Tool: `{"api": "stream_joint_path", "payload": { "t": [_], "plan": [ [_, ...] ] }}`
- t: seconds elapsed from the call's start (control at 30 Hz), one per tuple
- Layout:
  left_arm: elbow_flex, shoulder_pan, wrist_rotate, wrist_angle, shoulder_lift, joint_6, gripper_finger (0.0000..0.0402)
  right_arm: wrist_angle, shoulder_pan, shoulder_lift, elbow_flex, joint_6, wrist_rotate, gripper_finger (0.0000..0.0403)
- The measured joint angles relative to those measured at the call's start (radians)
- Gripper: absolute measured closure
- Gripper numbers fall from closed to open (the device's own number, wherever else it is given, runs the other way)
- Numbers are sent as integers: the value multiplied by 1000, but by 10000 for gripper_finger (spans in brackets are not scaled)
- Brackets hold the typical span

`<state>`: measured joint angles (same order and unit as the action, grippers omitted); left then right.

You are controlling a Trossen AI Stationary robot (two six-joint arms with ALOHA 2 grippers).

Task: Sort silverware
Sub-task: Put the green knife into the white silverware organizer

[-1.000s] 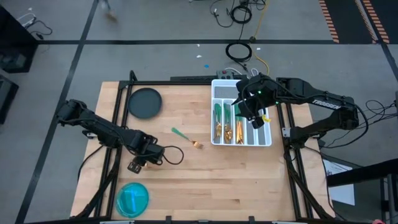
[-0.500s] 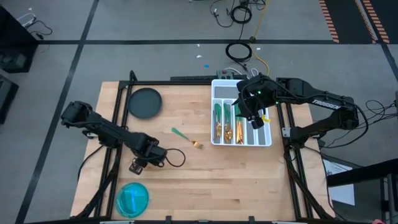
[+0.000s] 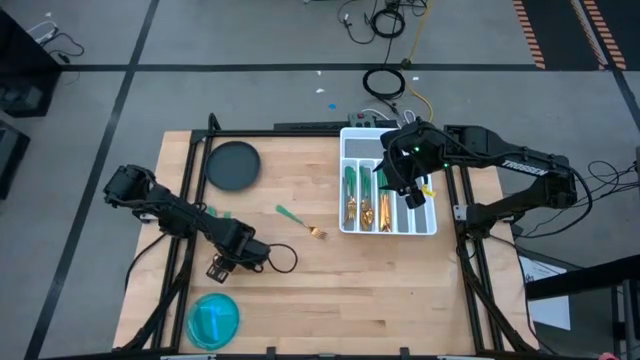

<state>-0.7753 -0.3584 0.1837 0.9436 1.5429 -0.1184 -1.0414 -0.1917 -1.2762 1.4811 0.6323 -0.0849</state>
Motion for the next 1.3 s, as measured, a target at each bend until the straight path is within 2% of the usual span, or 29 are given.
{"api": "stream_joint_path", "payload": {
  "t": [0.57,0.87,1.17,1.3],
  "plan": [
    [-42,-1,-9,145,0,8,241,-4,0,0,0,-38,0,197],
    [-44,-1,-70,95,0,-53,241,-5,0,0,0,-70,1,197],
    [-59,-2,-9,182,0,-72,241,-9,0,0,0,-71,1,197],
    [-58,-2,-8,156,-3,-106,241,-9,0,0,0,-71,1,197]
  ]
}}
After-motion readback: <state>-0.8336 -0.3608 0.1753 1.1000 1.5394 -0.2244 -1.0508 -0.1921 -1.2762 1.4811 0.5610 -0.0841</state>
